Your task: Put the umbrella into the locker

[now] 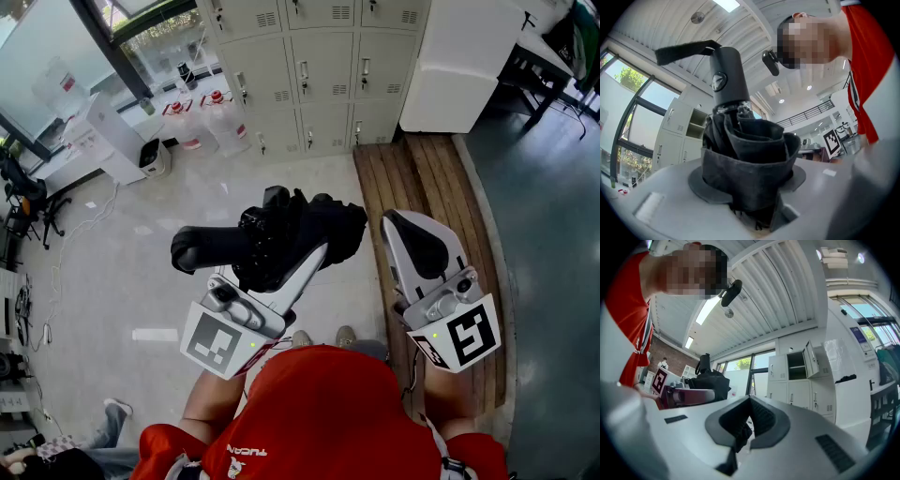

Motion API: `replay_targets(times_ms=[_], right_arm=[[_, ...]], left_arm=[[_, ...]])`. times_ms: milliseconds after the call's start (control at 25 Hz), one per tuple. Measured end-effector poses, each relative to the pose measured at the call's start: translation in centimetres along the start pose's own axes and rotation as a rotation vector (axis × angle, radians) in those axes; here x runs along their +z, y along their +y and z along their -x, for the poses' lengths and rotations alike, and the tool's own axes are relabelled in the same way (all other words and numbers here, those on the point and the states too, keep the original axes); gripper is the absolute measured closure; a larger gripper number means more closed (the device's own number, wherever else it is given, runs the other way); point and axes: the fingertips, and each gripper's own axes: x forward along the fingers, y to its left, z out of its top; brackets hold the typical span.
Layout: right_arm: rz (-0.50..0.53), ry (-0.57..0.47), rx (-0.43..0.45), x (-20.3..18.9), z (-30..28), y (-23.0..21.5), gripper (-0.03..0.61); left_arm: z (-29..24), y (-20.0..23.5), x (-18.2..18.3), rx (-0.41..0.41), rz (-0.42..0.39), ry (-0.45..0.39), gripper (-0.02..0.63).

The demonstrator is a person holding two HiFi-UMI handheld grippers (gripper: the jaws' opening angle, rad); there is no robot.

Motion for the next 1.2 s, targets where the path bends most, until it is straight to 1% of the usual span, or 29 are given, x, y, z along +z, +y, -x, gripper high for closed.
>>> replay_targets(times_ms=[240,440,640,800,1000,1200], right_arm=[[-0.001,0.004,0.001,-0.1,0.2,0.2,0.577],[-0.042,-0.012,0.018,0.1,0.2,0.3,0.577],[-0.047,-0.020,0.002,-0.3,0.5,0.0,0.575],[-0.061,-0.027,0.009,-1.0,0.8,0.2,0.575],[-0.064,-0.048,0.047,-0.2,1.4,-2.7,0.575],[-0.073,-0.066,0.070,0.0,1.8,-5.0,0.575]], left_arm=[[0.1,0.0,0.0,0.001,0.001,0.002,0.377],[0.0,0.0,0.0,0.000,0.000,0.009,0.377],[0.0,0.0,0.0,0.006,-0.001,0.000,0.377],[0.1,0.0,-0.2,0.017,-0.004,-0.009,0.377],[-3.2,-0.8,0.3,0.046,-0.012,-0.010,0.377],[-5.6,-0.7,1.7,0.077,-0.051,-0.073,0.377]])
